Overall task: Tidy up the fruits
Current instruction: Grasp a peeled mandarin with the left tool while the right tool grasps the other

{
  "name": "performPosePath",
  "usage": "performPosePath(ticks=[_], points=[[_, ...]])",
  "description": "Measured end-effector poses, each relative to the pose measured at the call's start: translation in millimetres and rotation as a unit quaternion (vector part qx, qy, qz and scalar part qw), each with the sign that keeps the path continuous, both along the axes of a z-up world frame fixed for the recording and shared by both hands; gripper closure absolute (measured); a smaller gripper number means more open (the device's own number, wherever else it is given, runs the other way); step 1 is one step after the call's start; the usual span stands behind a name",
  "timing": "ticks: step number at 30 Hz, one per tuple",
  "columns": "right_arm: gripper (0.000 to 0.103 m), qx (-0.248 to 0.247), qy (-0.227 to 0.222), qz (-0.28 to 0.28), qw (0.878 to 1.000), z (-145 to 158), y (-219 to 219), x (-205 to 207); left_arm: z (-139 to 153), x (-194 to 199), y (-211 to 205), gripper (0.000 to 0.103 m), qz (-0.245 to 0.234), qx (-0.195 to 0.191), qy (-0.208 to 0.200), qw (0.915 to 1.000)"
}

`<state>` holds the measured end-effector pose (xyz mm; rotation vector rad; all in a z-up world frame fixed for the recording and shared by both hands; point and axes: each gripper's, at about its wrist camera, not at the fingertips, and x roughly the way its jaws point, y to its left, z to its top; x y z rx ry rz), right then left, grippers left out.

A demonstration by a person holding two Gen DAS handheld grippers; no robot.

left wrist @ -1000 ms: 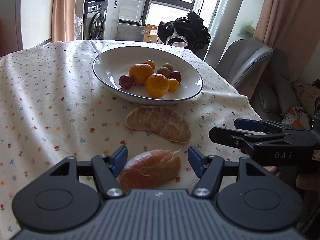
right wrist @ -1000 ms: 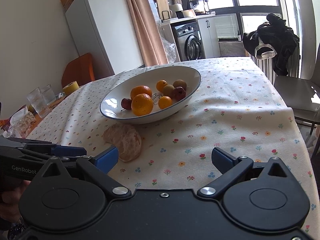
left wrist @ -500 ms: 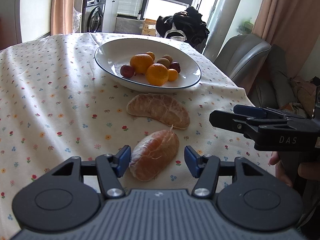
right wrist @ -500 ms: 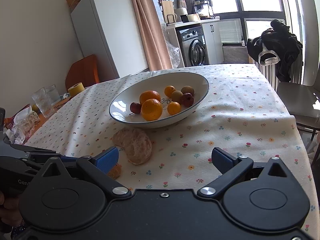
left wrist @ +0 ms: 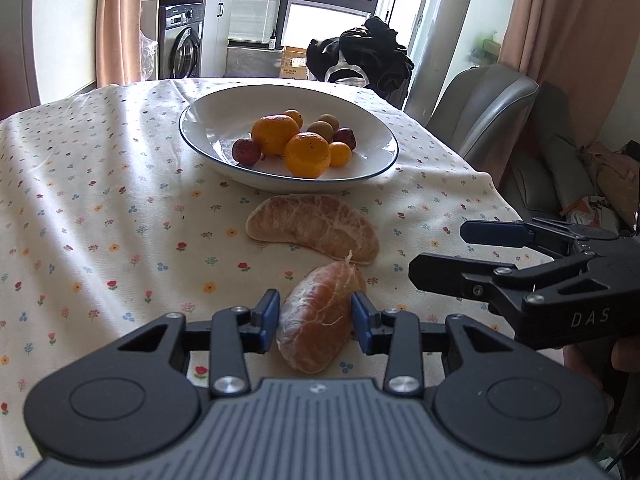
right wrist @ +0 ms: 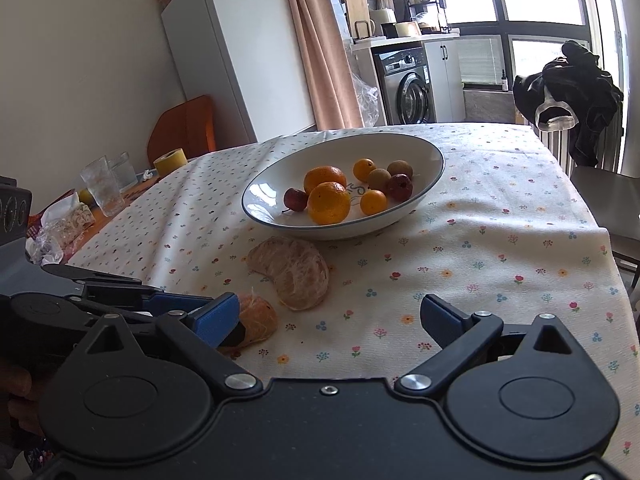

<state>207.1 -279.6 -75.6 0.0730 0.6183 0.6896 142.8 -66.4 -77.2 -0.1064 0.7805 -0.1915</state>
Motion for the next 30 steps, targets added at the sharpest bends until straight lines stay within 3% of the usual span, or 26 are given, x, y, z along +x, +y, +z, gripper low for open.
performPosePath(ticks=[4,11,24,30], points=[[0.007,-0.002,0.002,0.002,1.0,-1,2,0,1,-1,-3,0.068,-0.003,0.011,-0.001,0.9999],[0.007,-0.003,0.0,0.011,1.0,0,8,3,11,-5,6,0.082,0.003,-0.019,-0.019,0.9996],[0.007,-0.009,-0.002,0.025,1.0,3,27,12,22,-6,40,0.084,0.054,-0.035,-0.044,0.9969],[0.025,-0.009,0.01,0.018,1.0,0,35,25,22,-4,56,0.084,0.074,-0.041,-0.045,0.9954]])
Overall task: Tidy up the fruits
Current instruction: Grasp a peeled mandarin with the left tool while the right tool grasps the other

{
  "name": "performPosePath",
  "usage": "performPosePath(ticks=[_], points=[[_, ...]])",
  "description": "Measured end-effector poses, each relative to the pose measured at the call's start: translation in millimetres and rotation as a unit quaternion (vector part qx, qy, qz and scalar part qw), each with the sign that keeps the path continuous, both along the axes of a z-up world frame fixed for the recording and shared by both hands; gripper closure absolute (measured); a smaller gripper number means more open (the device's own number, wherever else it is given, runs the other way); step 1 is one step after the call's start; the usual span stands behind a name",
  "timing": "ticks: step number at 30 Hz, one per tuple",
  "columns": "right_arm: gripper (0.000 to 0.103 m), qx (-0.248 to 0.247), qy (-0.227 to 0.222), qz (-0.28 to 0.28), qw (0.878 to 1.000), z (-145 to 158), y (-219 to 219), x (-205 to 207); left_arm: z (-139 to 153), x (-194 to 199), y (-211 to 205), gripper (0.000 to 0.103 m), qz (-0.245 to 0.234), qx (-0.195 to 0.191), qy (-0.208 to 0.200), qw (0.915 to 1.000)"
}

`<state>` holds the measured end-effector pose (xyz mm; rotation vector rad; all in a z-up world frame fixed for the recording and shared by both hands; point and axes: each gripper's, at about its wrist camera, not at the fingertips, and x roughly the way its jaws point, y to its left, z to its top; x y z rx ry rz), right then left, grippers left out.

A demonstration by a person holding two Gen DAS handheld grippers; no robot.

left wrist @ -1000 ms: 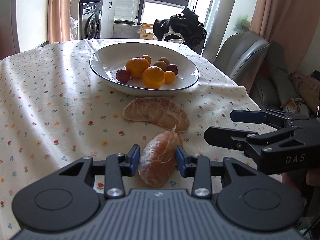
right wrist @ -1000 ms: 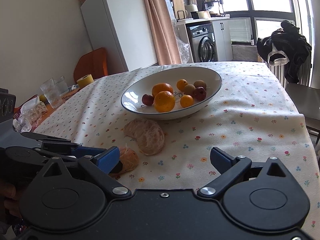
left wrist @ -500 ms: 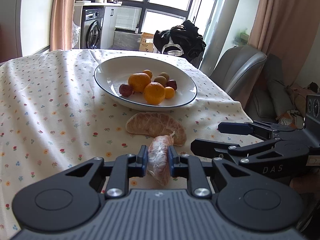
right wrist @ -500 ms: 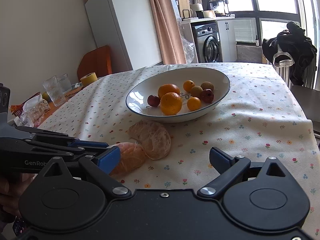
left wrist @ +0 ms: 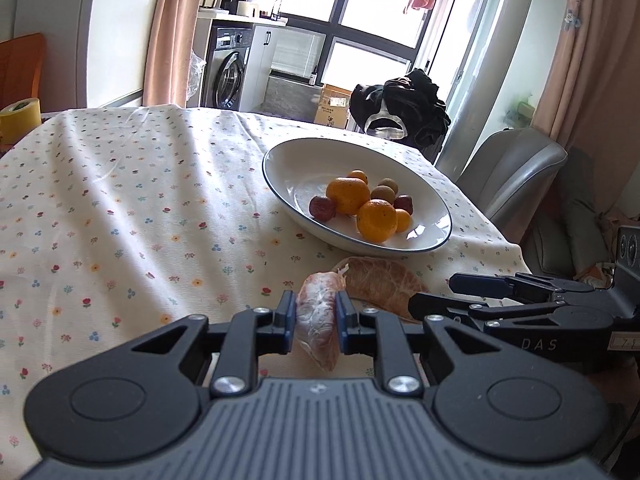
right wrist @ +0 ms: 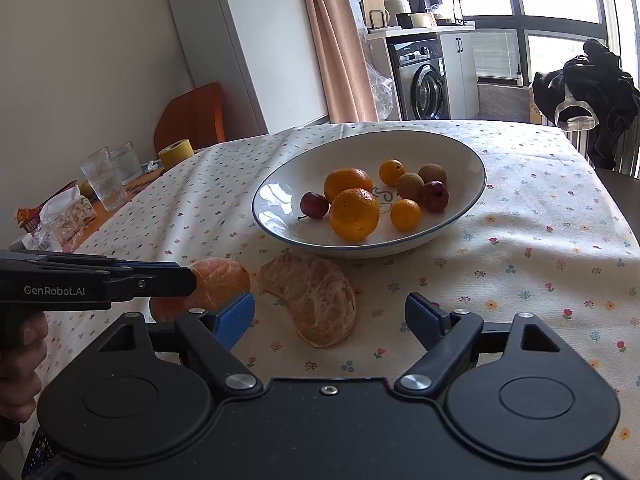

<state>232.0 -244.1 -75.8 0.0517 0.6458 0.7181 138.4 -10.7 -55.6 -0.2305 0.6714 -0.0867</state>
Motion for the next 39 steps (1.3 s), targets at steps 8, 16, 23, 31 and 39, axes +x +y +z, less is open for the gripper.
performPosePath(ticks=[8,16,23,31,39], points=[[0.038,-0.004,0.009,0.006,1.0,-4,13,14,1,-1,13,0.084,0.013,-0.009,-0.005,0.9999],[0.043,-0.008,0.012,0.027,1.0,-7,26,16,-1,-3,15,0.084,0.012,-0.018,-0.004,0.9998],[0.067,-0.047,-0.001,0.026,0.999,-4,30,9,0,-6,16,0.084,0.013,-0.021,-0.009,0.9997],[0.077,-0.026,0.003,0.035,0.999,1,23,-3,2,-11,15,0.084,0.013,-0.022,-0.013,0.9996],[0.087,-0.007,-0.012,0.043,0.999,15,20,-13,9,-16,14,0.084,0.013,-0.021,-0.024,0.9994]])
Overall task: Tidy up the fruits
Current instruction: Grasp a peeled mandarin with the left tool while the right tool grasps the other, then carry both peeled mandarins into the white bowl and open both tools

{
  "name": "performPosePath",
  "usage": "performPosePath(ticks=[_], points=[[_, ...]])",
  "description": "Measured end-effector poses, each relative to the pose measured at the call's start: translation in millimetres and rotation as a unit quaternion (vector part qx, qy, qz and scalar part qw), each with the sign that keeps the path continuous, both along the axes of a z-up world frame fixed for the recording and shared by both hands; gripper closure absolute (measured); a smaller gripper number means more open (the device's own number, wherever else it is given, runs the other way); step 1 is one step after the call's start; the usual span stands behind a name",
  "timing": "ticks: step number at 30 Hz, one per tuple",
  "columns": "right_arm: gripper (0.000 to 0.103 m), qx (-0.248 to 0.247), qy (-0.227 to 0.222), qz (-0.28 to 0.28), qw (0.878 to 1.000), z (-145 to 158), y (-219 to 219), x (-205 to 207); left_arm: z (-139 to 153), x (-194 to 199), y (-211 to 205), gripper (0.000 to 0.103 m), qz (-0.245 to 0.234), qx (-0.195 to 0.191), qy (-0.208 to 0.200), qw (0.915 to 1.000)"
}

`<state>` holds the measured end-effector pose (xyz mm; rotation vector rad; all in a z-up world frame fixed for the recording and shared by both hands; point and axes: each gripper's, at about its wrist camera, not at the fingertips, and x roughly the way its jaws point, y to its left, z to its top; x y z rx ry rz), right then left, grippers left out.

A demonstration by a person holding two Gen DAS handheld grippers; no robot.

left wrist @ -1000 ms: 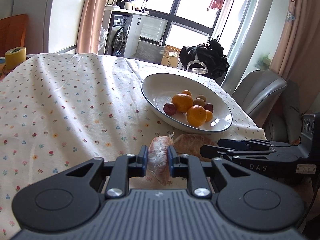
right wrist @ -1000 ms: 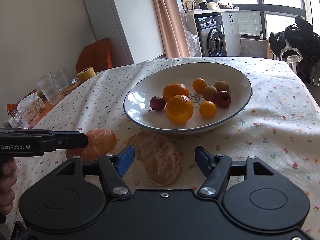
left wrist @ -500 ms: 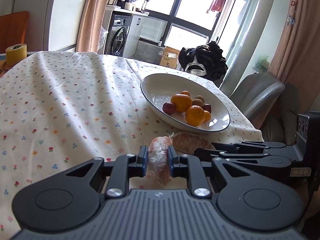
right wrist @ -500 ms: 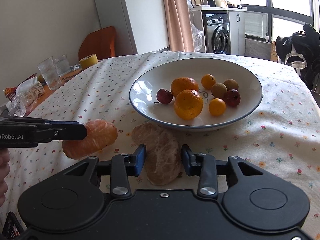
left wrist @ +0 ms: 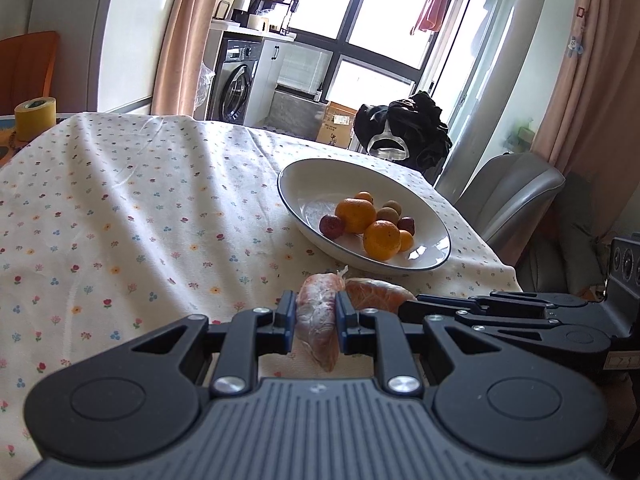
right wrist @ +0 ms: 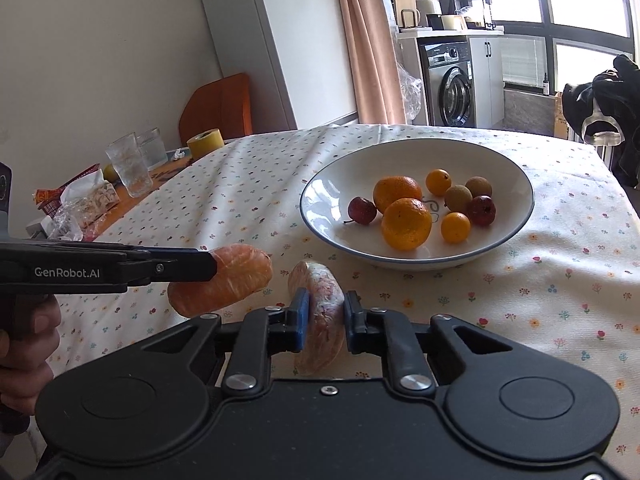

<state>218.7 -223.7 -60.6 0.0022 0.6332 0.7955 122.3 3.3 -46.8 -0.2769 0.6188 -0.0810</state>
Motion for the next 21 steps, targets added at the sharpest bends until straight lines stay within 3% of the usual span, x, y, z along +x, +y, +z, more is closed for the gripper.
performPosePath(ticks=[21], points=[[0.087,0.032,-0.053,-0.041,0.997,42,-20,14,40,12,-6,0.084,-0.005,0.018,-0.041,0.999]])
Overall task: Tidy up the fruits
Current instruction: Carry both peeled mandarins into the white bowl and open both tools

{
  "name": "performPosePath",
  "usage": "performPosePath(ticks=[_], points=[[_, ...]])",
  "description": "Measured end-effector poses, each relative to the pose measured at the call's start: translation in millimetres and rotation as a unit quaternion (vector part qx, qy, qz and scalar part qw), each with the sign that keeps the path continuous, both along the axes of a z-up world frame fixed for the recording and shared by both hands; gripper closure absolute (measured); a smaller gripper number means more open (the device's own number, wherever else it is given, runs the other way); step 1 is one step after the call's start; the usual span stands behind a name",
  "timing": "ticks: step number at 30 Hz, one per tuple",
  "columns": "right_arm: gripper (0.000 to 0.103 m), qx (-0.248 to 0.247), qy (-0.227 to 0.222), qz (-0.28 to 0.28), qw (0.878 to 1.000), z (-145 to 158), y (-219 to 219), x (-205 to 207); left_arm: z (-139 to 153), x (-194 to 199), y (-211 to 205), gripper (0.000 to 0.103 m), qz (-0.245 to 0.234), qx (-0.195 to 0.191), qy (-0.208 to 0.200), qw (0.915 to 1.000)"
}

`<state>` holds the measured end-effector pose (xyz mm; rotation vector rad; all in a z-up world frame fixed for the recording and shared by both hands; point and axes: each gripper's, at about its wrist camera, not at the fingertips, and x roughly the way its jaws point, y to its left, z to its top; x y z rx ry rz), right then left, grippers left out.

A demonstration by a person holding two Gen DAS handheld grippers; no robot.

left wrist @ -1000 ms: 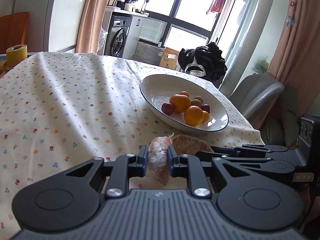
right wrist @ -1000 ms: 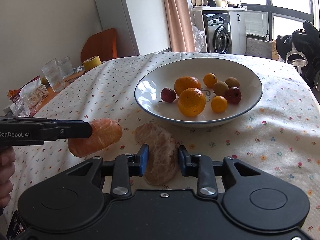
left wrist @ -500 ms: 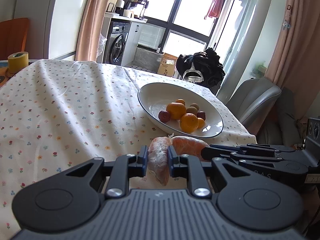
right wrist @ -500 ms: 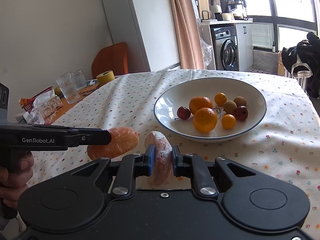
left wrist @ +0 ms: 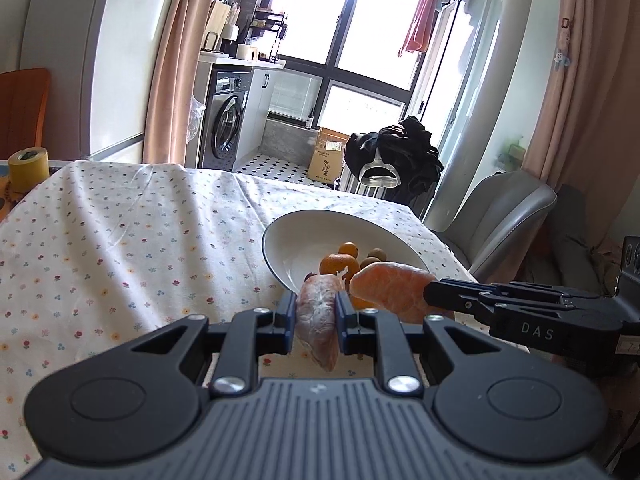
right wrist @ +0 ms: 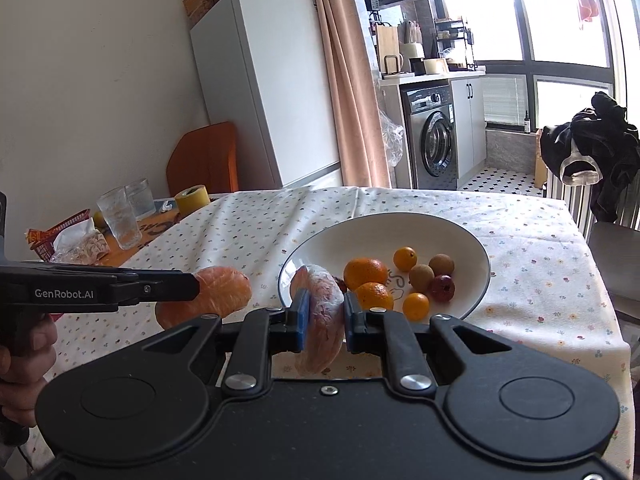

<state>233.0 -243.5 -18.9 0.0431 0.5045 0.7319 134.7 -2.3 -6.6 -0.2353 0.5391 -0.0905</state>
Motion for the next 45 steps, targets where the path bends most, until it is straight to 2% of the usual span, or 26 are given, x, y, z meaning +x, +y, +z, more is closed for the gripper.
performPosePath(ticks=[15,28,35,39,45], points=[[0.087,-0.008,-0.006,-0.034,0.999,7,-1,43,16,48,2,0.084,-0.006,0.011,-0.001,0.9999],[0.087,-0.019,0.021,-0.043,0.999,-16,8,86,-4,103,1,0.084,-0.014,0.014,0.032,0.9993],[0.085,-0.016,0.039,-0.043,0.998,-20,8,96,-11,119,1,0.084,-0.013,0.014,0.041,0.999],[0.081,0.008,0.058,-0.009,0.998,-21,5,95,-15,125,-1,0.084,-0.009,0.015,0.044,0.9989],[0.081,0.006,0.059,-0.021,0.998,-20,-2,94,-19,124,0,0.083,-0.013,0.001,0.045,0.9989]])
